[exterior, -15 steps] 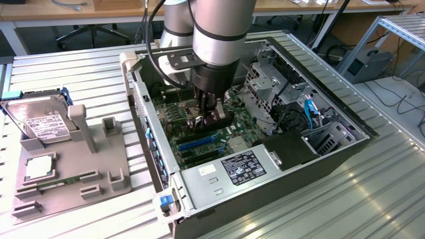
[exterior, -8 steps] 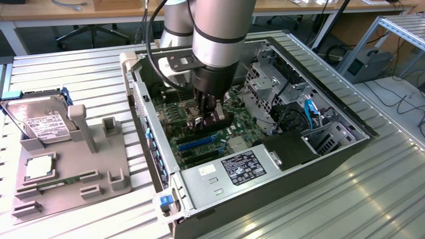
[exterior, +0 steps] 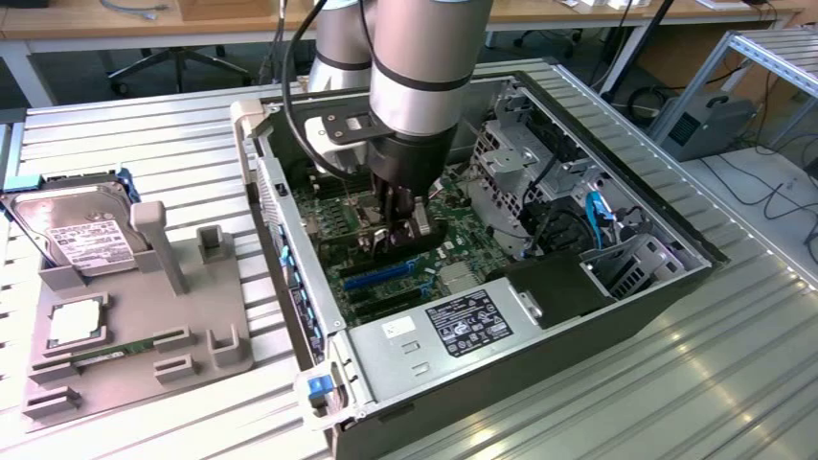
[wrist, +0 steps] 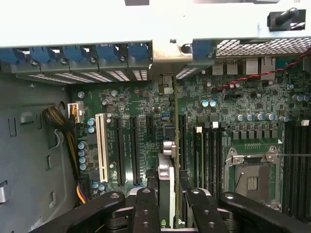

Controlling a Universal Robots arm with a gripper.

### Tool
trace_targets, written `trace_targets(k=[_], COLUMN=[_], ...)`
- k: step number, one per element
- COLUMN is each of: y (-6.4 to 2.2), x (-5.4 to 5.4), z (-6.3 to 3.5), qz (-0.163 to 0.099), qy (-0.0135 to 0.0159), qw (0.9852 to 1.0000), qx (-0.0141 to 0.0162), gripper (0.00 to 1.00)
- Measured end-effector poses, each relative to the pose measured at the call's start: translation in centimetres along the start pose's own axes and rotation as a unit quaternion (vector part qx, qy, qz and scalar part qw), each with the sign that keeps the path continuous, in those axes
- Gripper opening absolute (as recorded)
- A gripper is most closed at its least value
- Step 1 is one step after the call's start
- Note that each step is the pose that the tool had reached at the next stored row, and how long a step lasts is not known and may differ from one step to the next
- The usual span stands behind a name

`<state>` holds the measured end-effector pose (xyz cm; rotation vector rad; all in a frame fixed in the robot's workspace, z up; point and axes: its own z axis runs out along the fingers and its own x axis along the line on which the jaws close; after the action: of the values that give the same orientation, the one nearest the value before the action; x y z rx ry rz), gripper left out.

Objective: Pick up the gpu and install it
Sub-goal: 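Insert the gpu into the slot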

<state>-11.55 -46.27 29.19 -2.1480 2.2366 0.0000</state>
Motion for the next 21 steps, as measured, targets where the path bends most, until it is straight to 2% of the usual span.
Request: trace_targets(k=[10,21], y=[0.00,-0.63], x=[0.01,-0.02], z=[0.31,0.37], qz=[0.000,0.000], qy=[0.0003,0.0006], qw=[1.0000,1.0000], qx=[0.0001,0.0001], gripper=[0.27,0.27])
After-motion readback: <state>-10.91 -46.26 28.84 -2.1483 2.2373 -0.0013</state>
